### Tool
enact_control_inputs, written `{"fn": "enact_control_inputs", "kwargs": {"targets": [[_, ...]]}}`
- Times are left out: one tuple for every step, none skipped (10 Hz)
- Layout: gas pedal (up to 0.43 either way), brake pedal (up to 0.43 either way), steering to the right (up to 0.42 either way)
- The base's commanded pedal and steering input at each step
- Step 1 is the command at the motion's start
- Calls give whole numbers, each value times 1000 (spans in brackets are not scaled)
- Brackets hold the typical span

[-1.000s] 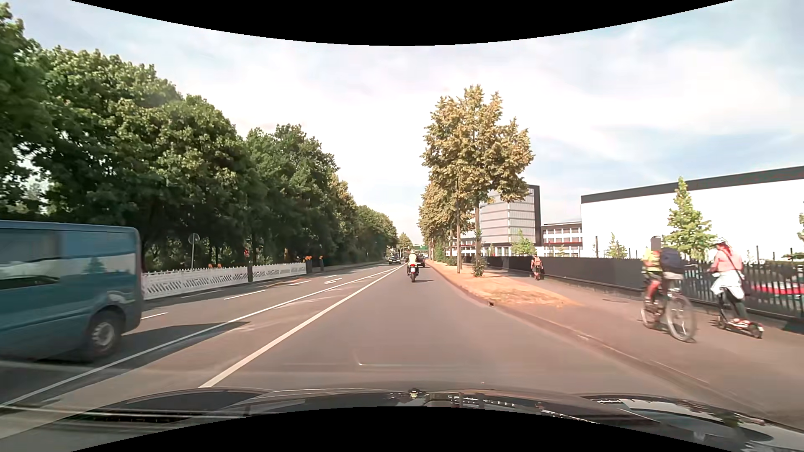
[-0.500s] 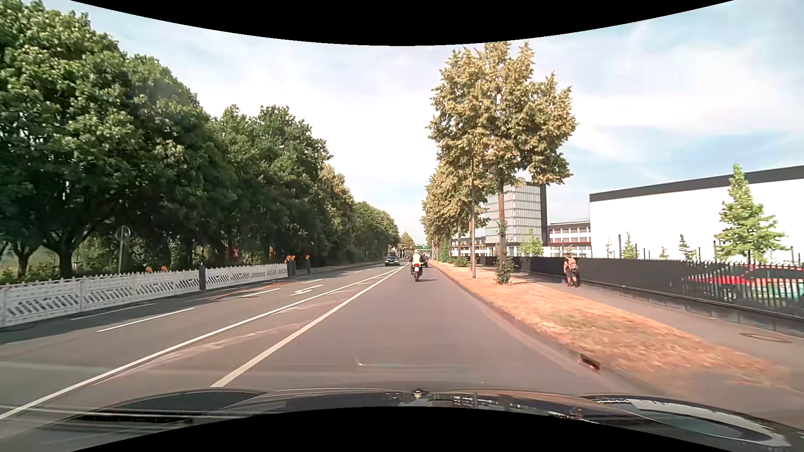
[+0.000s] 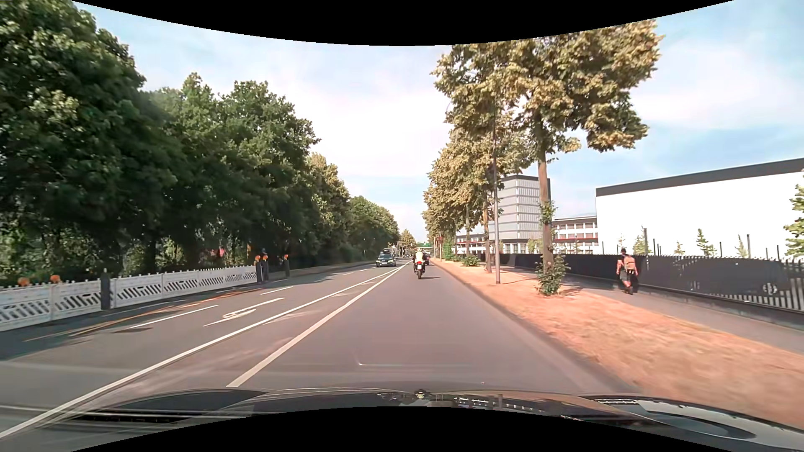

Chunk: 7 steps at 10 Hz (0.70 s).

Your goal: Follow the waypoints while adhering to traffic rules and regulations

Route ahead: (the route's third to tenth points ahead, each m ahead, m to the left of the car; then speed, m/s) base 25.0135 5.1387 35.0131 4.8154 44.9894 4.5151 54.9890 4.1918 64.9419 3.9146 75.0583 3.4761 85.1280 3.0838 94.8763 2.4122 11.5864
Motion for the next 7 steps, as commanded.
{"fn": "enact_control_inputs", "kwargs": {"targets": [[169, 0, 0], [169, 0, 1], [169, 0, 3], [169, 0, 5], [169, 0, 5], [169, 0, 5], [169, 0, 5]]}}
